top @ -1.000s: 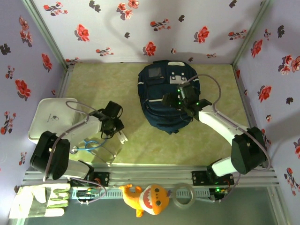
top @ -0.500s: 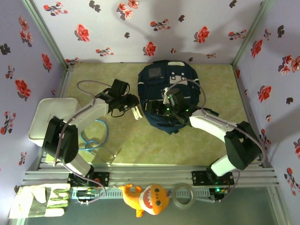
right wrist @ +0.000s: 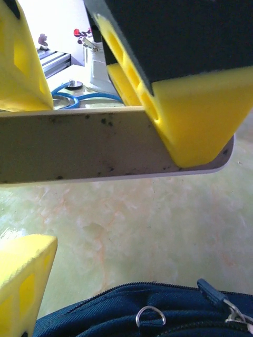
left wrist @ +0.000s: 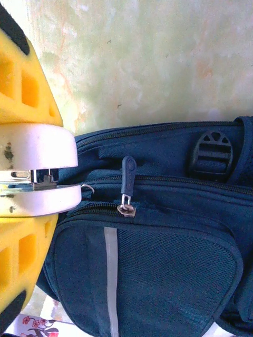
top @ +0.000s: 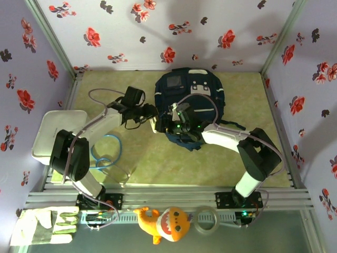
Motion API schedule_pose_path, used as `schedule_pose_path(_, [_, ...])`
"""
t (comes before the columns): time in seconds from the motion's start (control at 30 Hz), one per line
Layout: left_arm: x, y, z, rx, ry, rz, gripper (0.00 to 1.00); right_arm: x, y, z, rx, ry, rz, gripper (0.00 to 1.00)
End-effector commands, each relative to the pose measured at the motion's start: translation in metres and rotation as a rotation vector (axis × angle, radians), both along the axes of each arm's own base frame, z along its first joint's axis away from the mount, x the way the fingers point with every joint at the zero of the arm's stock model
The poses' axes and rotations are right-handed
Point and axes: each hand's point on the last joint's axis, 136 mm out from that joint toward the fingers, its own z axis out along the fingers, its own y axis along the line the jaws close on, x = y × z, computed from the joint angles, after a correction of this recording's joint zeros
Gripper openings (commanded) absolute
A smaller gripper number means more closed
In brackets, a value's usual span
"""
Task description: Pack books, pencil case, and school supplies into a backpack
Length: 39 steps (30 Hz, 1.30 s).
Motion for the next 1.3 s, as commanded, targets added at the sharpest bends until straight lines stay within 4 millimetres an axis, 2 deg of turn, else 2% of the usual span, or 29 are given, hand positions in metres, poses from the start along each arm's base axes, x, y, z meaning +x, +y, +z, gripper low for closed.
schedule_pose_path(0.0, [0.005, -0.007, 0.015, -0.033, -0.036, -0.033, 0.29, 0.005, 0.013, 0.019, 0.052, -0.036, 0.014, 0.58])
schedule_pose_path(0.23, [0.005, -0.006, 0.018, -0.04, -0.039, -0.026, 0.33, 0.005, 0.019, 0.021, 0.078, -0.027, 0.033, 0.44])
schedule_pose_path(0.37, [0.006, 0.002, 0.02, -0.053, -0.037, 0.007, 0.42, 0.007, 0.019, 0.025, 0.092, -0.037, 0.024, 0.27])
schedule_pose_path(0.4, [0.007, 0.005, 0.02, -0.057, -0.038, 0.017, 0.45, 0.008, 0.018, 0.026, 0.093, -0.046, 0.016, 0.25])
schedule_pose_path(0.5, [0.009, 0.016, 0.023, -0.06, -0.047, 0.043, 0.63, 0.012, 0.008, 0.029, 0.076, -0.077, -0.028, 0.22])
schedule_pose_path(0.57, [0.011, 0.023, 0.024, -0.051, -0.06, 0.048, 0.69, 0.016, -0.003, 0.033, 0.055, -0.104, -0.064, 0.22])
schedule_pose_path(0.73, [0.011, 0.03, 0.038, 0.088, -0.155, -0.058, 0.77, 0.028, -0.047, 0.043, -0.031, -0.167, -0.184, 0.22])
schedule_pose_path(0.83, [0.01, 0.022, 0.047, 0.123, -0.214, -0.132, 0.81, 0.037, -0.084, 0.056, -0.038, -0.184, -0.294, 0.21])
schedule_pose_path(0.93, [0.006, 0.0, 0.055, 0.151, -0.272, -0.241, 0.9, 0.043, -0.118, 0.074, -0.028, -0.216, -0.398, 0.21])
schedule_pose_path(1.03, [0.0, -0.031, 0.059, 0.193, -0.336, -0.388, 0.98, 0.044, -0.153, 0.079, -0.086, -0.226, -0.509, 0.22])
schedule_pose_path(1.1, [-0.004, -0.052, 0.055, 0.238, -0.383, -0.488, 1.0, 0.043, -0.178, 0.08, -0.126, -0.219, -0.577, 0.22])
schedule_pose_path(1.27, [-0.01, -0.088, 0.046, 0.429, -0.507, -0.669, 1.0, 0.034, -0.231, 0.085, -0.196, -0.209, -0.715, 0.24])
